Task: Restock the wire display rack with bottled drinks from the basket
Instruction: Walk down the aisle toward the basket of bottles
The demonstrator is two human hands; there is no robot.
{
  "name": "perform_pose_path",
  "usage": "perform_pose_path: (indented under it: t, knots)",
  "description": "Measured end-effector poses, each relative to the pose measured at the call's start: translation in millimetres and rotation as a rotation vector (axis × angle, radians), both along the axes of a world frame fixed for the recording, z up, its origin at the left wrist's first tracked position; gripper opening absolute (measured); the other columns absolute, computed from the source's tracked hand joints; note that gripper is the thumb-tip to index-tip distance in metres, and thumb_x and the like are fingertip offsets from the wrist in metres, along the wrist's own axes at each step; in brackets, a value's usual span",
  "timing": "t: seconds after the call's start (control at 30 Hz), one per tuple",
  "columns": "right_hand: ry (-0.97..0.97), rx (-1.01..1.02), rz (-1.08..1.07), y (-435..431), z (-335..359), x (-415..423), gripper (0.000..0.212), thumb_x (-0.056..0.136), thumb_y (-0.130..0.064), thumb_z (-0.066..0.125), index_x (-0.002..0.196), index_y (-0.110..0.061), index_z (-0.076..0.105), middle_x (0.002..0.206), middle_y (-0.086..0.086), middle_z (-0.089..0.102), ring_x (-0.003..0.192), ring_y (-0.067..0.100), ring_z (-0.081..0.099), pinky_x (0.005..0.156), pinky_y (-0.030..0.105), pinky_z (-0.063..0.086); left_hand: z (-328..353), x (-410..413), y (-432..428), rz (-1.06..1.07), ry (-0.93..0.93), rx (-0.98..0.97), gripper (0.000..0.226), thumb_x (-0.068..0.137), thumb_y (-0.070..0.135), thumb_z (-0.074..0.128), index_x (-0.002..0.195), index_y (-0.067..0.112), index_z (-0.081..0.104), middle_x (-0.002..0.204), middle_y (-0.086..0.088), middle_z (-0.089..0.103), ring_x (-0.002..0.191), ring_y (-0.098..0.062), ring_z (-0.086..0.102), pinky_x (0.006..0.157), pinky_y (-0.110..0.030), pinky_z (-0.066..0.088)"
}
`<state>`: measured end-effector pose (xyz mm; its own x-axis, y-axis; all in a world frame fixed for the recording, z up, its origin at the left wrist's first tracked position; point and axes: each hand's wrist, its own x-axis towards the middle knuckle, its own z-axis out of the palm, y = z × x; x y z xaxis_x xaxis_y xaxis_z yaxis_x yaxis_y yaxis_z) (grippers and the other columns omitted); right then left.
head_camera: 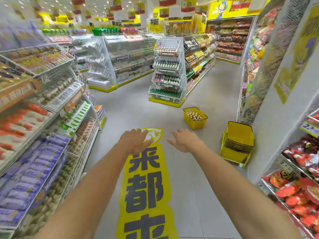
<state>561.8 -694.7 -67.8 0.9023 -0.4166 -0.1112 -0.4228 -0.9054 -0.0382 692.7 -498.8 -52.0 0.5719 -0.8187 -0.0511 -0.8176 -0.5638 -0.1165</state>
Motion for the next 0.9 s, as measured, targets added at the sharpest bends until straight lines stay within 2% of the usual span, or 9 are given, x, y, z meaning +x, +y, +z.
perform_pose_path:
  t: [0.13,0.47,0.9]
  knots:
    - [0.000,-0.017,0.015,-72,18,66,0.063,0.106,-0.060,0.032,0.156,-0.022,0.040,0.152,0.015,0.047,0.143,0.036,0.043,0.110,0.050,0.042,19,67,-67,0.016,-0.015,-0.068,0.065,0.103,0.061,0.031,0.153,0.019,0.035,0.145,-0.013,0.052,0.131,-0.035,0.052,0.103,-0.047,0.044]
    - [0.077,-0.050,0.056,-194,4,215,0.064,0.106,-0.061,0.030,0.156,-0.021,0.038,0.154,0.015,0.044,0.141,0.038,0.044,0.110,0.053,0.043,-9,223,-178,0.010,-0.006,0.005,0.067,0.103,0.062,0.029,0.152,0.018,0.034,0.146,-0.013,0.050,0.131,-0.035,0.051,0.102,-0.048,0.045]
    - [0.074,-0.125,-0.057,-356,5,462,0.063,0.106,-0.062,0.028,0.152,-0.021,0.042,0.149,0.017,0.048,0.137,0.038,0.047,0.108,0.052,0.044,-12,504,-359,-0.074,0.066,-0.015,0.063,0.104,0.058,0.030,0.152,0.017,0.034,0.147,-0.014,0.047,0.133,-0.035,0.047,0.105,-0.048,0.042]
